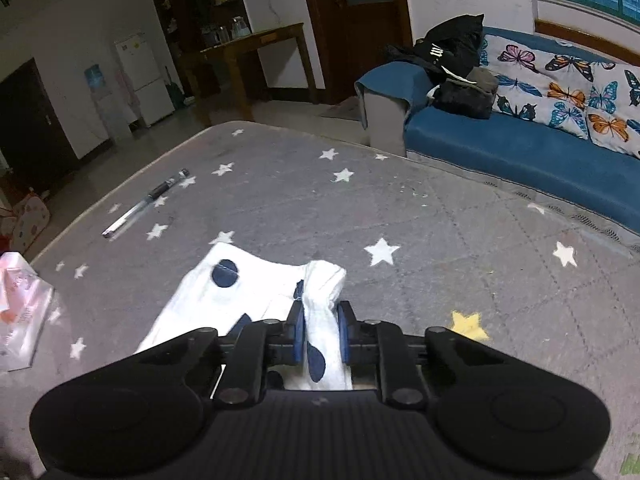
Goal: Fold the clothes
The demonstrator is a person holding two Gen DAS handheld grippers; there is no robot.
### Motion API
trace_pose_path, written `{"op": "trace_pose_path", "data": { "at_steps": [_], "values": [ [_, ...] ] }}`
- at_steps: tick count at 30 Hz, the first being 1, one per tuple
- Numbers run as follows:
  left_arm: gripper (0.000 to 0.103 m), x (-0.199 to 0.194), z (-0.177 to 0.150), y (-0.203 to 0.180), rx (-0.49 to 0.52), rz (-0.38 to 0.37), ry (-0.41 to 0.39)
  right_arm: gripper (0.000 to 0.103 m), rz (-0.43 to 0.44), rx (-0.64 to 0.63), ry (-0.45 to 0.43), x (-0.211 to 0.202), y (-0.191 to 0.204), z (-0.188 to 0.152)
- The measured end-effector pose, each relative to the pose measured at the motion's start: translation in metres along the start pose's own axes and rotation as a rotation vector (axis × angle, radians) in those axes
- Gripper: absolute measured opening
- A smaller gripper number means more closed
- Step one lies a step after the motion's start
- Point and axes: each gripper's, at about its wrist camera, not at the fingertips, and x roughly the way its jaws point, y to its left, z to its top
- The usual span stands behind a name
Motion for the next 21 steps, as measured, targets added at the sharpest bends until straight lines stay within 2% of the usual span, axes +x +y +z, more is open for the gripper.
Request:
{"op": "trace_pose_path", "data": {
  "at_steps": [13, 21],
  "values": [
    [0.053, -0.015, -0.004, 0.005, -0.025, 0.058, -0.036, 0.014, 0.067, -0.041, -0.081, -0.076, 0.034, -0.002],
    [0.056, -0.038, -0.020, 0.011, -0.048, 0.118, -0.061, 0.014, 0.105, -0.090, -0.097, -0.136, 0.067, -0.032]
  ]
}}
